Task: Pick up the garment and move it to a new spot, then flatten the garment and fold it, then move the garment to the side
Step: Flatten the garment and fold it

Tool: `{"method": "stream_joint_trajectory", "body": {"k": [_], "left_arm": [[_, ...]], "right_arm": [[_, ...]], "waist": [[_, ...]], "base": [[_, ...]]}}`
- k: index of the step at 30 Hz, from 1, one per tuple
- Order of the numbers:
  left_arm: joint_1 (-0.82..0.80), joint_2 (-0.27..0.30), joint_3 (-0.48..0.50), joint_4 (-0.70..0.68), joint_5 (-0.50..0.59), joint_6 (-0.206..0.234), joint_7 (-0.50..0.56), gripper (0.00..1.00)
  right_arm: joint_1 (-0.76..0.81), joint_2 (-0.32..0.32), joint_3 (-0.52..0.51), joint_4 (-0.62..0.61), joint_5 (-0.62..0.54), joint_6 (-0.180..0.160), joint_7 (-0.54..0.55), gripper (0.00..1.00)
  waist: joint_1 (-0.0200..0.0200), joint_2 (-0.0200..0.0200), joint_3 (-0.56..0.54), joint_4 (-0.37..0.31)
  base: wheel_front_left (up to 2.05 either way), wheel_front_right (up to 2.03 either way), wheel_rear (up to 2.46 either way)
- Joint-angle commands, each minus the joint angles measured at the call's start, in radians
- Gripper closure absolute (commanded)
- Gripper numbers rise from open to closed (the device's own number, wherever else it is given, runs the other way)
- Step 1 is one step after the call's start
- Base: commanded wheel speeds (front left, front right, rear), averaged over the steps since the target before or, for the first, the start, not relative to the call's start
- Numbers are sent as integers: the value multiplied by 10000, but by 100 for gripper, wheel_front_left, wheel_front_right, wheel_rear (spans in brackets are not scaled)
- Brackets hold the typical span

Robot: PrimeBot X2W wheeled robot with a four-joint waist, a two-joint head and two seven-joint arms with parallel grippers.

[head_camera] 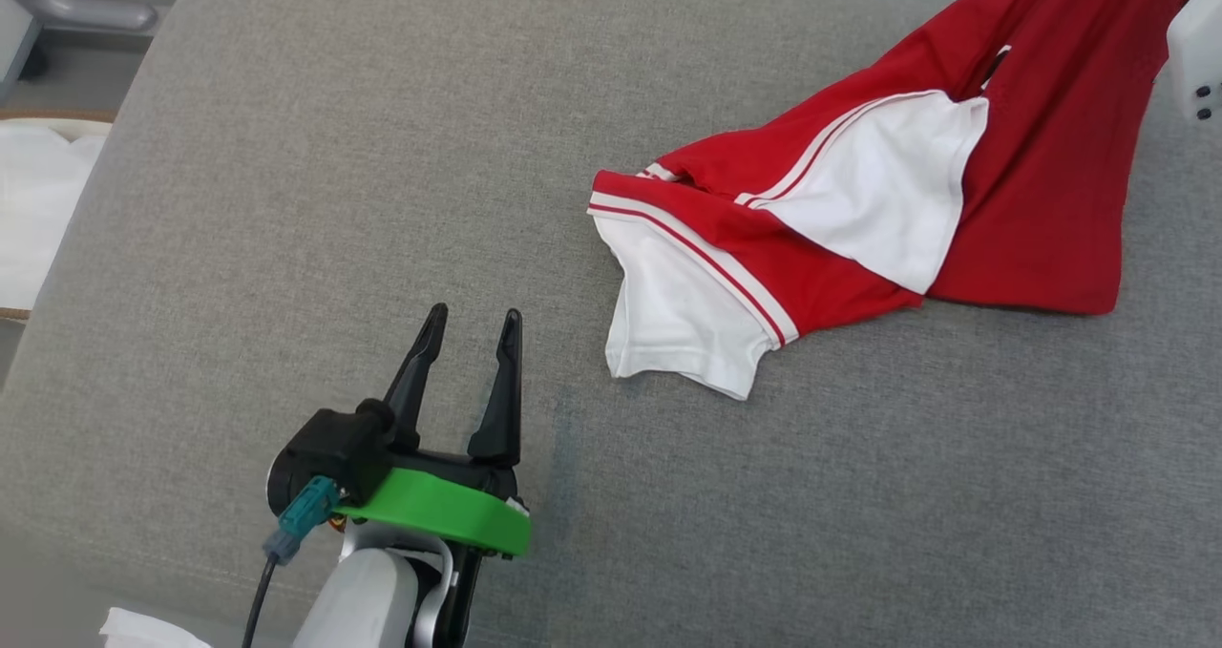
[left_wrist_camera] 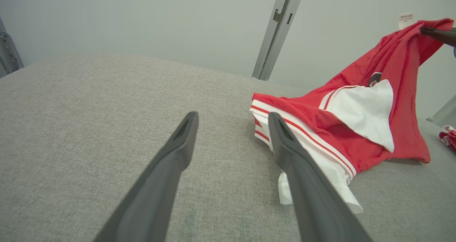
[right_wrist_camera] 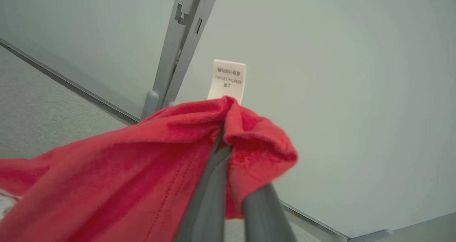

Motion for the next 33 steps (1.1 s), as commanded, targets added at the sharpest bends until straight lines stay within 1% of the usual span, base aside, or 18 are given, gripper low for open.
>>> {"method": "stream_joint_trajectory", "body": {"k": [1,5,9,14,17,23,29,33], "left_arm": [[-208,3,-88,-20,-47,58,0,0],[-309,6,-242,-1,-145,137,0,0],[-330,6,-171,84,-85,168,0,0],[-308,8,13,303,82,91,0,0],[-271,10,184,445,143,31,0,0],[76,14,520,809,240,-80,0,0],[544,14,750,1188,265,-173,0,0],[1053,17,958,1344,303,-223,0,0]], "right_arm": [[-127,48,-103,264,-226,-16,-162,0],[-314,381,-432,896,-587,-16,-649,0],[-115,690,-553,1271,-758,-16,-1300,0],[304,1136,-717,1276,-600,-16,-2004,0],[752,1470,-803,1110,-461,-16,-2187,0],[2111,2227,-1011,337,-11,-16,-2321,0],[4315,2930,-1342,-1254,454,-16,-2325,0],[5822,3402,-1783,-2287,560,-16,-2325,0]], "waist": [[0,0,319,230],[0,0,369,122],[0,0,243,-213],[0,0,-83,-843],[0,0,-340,-1235],[0,0,-995,-1953],[0,0,-1723,-2424],[0,0,-2179,-2629]], "base": [[0,0,0],[0,0,0],[0,0,0],[0,0,0],[0,0,0],[0,0,0],[0,0,0],[0,0,0]]}}
